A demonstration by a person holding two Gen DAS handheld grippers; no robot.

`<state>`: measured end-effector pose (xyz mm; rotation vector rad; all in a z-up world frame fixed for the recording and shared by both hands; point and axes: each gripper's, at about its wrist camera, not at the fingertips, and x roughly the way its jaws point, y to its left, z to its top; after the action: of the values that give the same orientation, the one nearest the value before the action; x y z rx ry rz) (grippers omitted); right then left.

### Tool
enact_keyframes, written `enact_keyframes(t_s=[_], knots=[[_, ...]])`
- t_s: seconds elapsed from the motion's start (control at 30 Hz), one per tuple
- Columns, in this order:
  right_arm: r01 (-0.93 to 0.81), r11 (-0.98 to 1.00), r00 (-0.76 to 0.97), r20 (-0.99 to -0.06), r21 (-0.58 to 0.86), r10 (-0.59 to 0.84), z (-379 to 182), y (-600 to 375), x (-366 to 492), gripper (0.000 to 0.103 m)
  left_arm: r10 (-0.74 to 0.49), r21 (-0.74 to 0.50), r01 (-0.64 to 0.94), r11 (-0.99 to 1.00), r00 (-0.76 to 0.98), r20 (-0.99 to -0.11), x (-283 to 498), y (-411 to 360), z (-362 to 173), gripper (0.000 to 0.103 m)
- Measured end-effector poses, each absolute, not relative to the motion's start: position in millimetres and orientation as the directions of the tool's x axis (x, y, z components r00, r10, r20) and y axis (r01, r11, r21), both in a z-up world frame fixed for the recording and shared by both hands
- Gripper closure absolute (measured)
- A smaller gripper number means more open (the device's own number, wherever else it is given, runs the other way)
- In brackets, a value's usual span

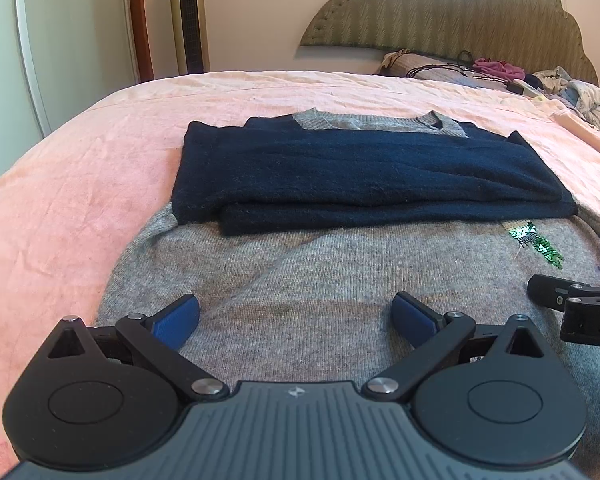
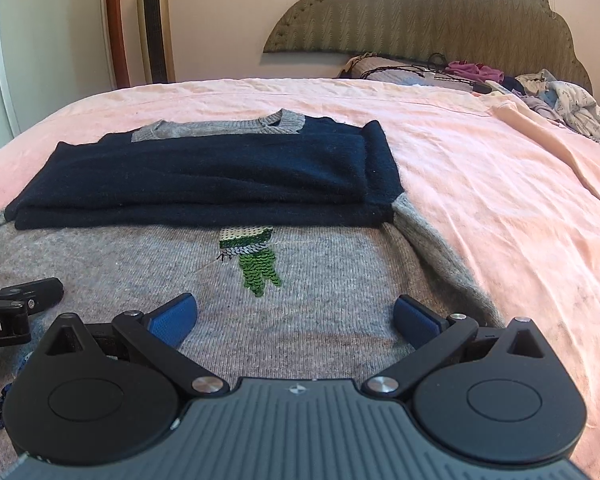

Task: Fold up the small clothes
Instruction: 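Move both open tools back over the grey body to its ribbed hem, then close both tools on the grey ribbed hem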

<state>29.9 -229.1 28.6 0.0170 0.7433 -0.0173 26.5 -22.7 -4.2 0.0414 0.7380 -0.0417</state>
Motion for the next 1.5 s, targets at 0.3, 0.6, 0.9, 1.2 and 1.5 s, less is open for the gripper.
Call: enact_keyframes(t_s=[0.3, 0.6, 0.9, 1.2, 1.5], knots=[[-0.006, 1.0, 0.727, -0.687, 0.014, 0.014, 37, -233, -8, 0.0, -0.07, -0.033, 0.067, 0.997, 0.68, -0.729, -25, -20, 10, 0.0], [-0.111, 0.991, 0.721, -0.681, 0.071, 0.129, 56, -262, -83, 0.0, 0.006, 0.037, 0.029, 0.999, 0.697, -0.717, -102, 9, 21, 0.0], [0.11, 0.794, 0.583, -0.686, 0.598, 0.436, 64, -406, -146, 0.0, -0.346, -0.466, -0.058, 0.883, 0.59, -0.729, -153, 120, 22, 0.0], [-0.005, 0.647, 0.301, -0.616, 0.762, 0.728, 53, -384, -154, 0.001, -0.752, -0.842, -0.058, 0.537, 0.419, -0.508, -174, 143, -8, 0.004], [0.038, 0.663, 0.3, -0.642, 0.747, 0.706, 45, -381, -157, 0.059, -0.689, -0.75, -0.04, 0.66, 0.367, -0.625, -174, 146, -4, 0.057]])
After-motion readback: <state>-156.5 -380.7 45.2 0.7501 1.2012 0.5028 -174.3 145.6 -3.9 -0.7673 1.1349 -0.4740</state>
